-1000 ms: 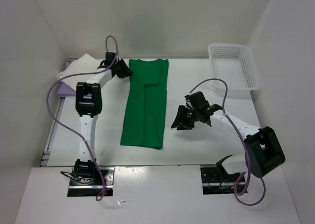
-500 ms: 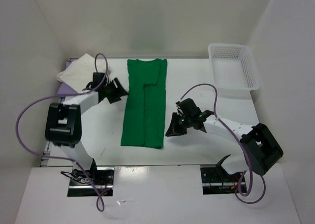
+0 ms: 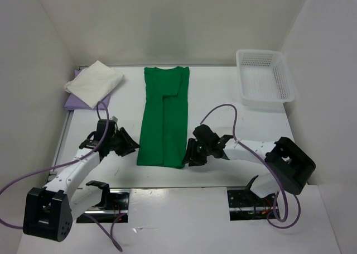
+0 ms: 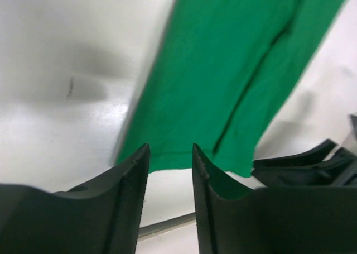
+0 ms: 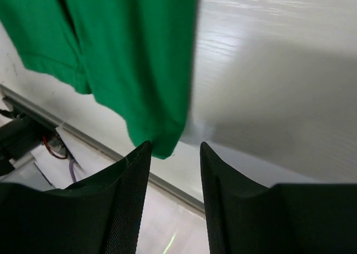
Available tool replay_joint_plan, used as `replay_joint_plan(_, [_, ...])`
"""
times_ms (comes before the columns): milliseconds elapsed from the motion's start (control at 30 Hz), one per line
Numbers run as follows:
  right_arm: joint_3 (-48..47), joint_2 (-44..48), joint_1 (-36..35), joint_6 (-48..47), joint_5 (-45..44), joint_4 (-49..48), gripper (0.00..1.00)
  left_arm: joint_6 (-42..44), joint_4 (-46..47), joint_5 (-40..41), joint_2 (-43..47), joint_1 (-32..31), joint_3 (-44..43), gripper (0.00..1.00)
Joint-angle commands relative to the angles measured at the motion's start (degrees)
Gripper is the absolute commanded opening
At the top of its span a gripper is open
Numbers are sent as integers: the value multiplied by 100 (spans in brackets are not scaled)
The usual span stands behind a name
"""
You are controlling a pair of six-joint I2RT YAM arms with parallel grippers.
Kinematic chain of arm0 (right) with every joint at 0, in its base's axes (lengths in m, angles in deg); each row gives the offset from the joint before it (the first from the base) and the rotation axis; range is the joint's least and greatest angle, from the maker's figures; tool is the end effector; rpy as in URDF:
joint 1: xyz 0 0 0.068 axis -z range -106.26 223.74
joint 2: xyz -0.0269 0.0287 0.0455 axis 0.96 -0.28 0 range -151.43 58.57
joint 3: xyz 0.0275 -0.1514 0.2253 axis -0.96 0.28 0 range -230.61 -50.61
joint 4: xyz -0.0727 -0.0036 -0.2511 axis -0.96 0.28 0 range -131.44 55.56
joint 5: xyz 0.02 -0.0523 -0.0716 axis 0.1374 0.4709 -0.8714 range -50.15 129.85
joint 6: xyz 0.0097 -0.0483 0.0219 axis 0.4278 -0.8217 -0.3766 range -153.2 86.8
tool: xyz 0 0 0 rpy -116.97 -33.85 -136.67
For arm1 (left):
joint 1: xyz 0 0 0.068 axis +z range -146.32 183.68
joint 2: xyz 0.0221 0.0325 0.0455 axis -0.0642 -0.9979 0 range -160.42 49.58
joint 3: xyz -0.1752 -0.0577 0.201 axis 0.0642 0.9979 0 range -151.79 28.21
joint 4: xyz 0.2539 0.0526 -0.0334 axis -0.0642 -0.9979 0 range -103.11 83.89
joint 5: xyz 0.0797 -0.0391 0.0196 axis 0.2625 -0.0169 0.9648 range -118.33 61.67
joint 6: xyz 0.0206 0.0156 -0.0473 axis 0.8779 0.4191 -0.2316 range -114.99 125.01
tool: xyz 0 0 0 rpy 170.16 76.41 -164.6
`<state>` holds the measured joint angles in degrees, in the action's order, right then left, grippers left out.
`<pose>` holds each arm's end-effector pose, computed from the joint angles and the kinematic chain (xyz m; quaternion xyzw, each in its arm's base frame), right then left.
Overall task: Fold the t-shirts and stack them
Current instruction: Grab the bottom of the folded rectangular tshirt with both arms
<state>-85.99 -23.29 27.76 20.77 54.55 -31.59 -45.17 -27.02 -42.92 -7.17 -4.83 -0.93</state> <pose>0.1707 0.1896 0.1483 0.0292 0.9495 0.2987 0.0910 0.1885 -0.0374 0.1927 -0.2879 0.8829 -0.2756 0.2481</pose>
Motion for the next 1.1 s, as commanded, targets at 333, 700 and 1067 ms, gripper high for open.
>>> replay_joint_plan(333, [-215,-1033,-25,192,-537,-783,13,-511,174,273,-117,-221,673,44])
replay_joint_plan(700, [-102,293,590,-890,-461,976,18,-511,70,149,-319,-1054,612,43])
replay_joint_plan(1067, [373,593,590,-309,51,238,45,-441,288,-97,-591,-1346,612,53])
